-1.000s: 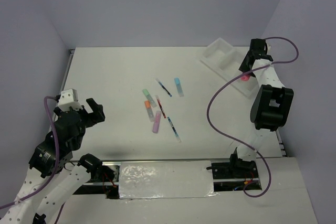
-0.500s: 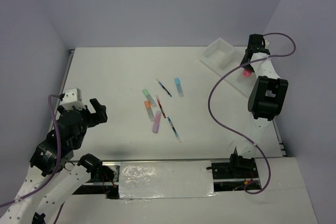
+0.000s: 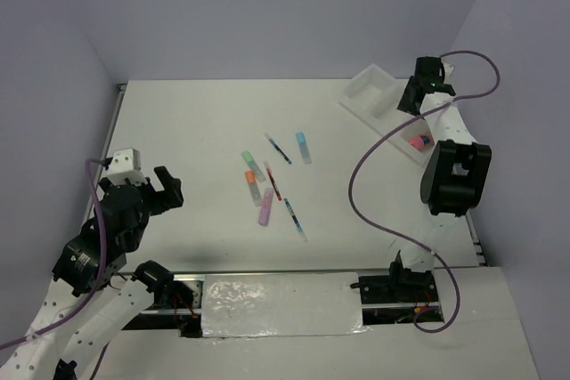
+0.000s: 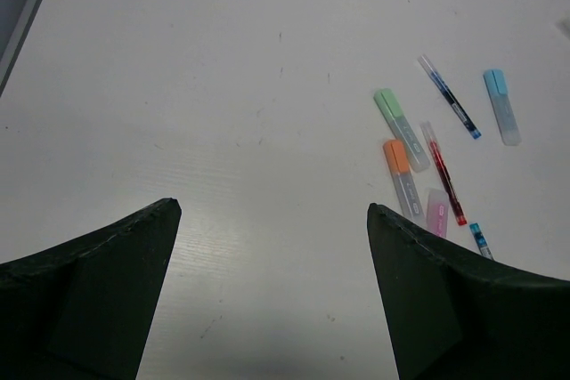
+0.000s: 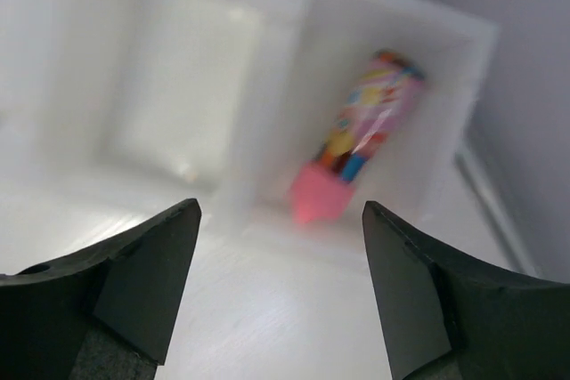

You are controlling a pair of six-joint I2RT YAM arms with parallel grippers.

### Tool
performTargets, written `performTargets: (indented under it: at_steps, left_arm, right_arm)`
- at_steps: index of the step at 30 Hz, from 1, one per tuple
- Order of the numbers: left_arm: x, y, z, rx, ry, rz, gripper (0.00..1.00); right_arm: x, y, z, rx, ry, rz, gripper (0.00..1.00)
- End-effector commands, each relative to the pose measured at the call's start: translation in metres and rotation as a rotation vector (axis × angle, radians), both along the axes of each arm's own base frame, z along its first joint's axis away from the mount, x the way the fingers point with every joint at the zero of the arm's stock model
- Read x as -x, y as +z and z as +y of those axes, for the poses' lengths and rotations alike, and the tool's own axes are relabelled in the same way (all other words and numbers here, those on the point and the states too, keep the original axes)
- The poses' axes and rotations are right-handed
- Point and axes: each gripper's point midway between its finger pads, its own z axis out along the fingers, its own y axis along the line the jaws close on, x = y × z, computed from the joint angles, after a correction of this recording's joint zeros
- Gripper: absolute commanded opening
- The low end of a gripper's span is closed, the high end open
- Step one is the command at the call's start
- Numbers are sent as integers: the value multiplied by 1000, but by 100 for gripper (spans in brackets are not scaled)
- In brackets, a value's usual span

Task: Sort the stationery into containers
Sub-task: Place the stationery in the storage box, then pick up the pen from the center of the board.

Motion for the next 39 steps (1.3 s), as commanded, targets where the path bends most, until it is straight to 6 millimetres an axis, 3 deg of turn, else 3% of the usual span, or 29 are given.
performTargets:
  at_steps: [1,2,4,5,7,8,9,11,12,14,15,17,18,24,27,31,36,39]
  left_arm:
    - [-5,6,5,-7,38,-23,99]
    - [-6,5,7,-6,58,-16,99]
    - [-5,4,13,-13,96,-6,99]
    - [-5,4,15,-15,104,-4,99]
    - [-6,2,13,-20,95,1,99]
    - [-7,2,11,-20,88,3,99]
    - [-8,0,10,-25,84,11,99]
    - [-8,-1,10,-27,83,17,99]
    - [-8,-1,11,-27,87,18,99]
    - [-8,0,11,-22,88,9,99]
    - [-7,0,12,-23,91,7,99]
    - [-7,2,11,-20,86,2,99]
    - [-7,1,11,-22,84,5,99]
    - [-9,0,9,-27,74,14,99]
    - [-9,0,8,-24,72,10,99]
    - [-8,1,8,-20,66,4,99]
    - [-8,1,4,-19,44,1,99]
    - [-8,2,4,-17,42,0,99]
  right_arm:
    - [1,64,120,-68,338,-164,80]
    - [19,59,173,-92,460,-154,78]
    - [37,51,223,-107,568,-165,76]
    - [42,57,264,-119,656,-225,74]
    - [56,32,303,-170,727,-184,66]
    - [54,29,313,-175,734,-177,65]
    - [52,10,321,-166,728,-132,65]
    - [44,4,331,-131,721,-113,69]
    - [42,-19,338,-124,729,-60,70]
    - [33,-27,347,-130,739,-41,69]
    - [30,-48,346,-109,725,7,69]
    - [22,-55,349,-99,724,19,69]
    - [21,-69,352,-99,739,47,69]
    - [16,-92,360,-105,764,105,67]
    - [17,-101,357,-94,763,137,62]
    - [22,-121,348,-60,750,225,47]
    - [34,-126,353,-97,792,256,42]
    - [39,-125,360,-160,832,238,28]
